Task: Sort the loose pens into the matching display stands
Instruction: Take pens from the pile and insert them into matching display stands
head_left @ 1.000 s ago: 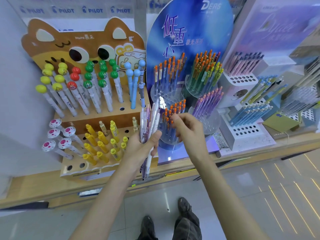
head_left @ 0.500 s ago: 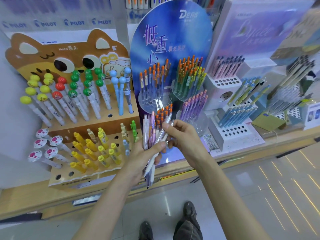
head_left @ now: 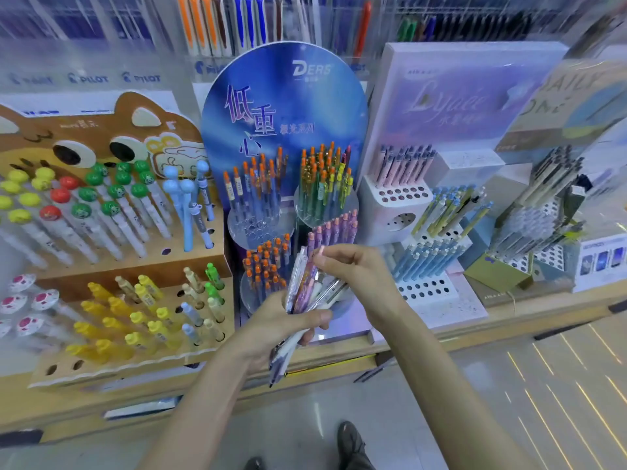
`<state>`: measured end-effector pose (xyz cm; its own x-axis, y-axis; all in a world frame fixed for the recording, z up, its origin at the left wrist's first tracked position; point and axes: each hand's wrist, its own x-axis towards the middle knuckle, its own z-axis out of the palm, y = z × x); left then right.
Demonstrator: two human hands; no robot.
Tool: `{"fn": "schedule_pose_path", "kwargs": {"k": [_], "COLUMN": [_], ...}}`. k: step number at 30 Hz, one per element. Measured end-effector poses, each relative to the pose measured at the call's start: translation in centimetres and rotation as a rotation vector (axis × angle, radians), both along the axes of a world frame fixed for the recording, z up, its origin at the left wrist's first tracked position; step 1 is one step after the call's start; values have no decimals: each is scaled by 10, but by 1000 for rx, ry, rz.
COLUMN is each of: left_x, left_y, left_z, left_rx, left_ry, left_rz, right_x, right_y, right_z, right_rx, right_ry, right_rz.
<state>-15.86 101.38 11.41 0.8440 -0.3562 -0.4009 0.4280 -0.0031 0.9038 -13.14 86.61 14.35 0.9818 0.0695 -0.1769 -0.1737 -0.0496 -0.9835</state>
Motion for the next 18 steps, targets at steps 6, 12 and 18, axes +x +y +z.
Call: {"fn": "schedule_pose_path", "kwargs": {"k": [6,12,18], "left_x": [2,-10,-17], "left_y": [-27,-26,-21], "left_z": [-4,-20,-21], "left_rx": [26,58,91], "left_ry": [23,23,35], "left_rz": [67,232,256], "right_x": [26,49,41], "right_y": [-33,-64,-63], "right_z": [10,10,-40], "right_rx": [102,-73,-359], "right_ry": [-170,-373,-434], "right_rz": [-223,-305,-199]}}
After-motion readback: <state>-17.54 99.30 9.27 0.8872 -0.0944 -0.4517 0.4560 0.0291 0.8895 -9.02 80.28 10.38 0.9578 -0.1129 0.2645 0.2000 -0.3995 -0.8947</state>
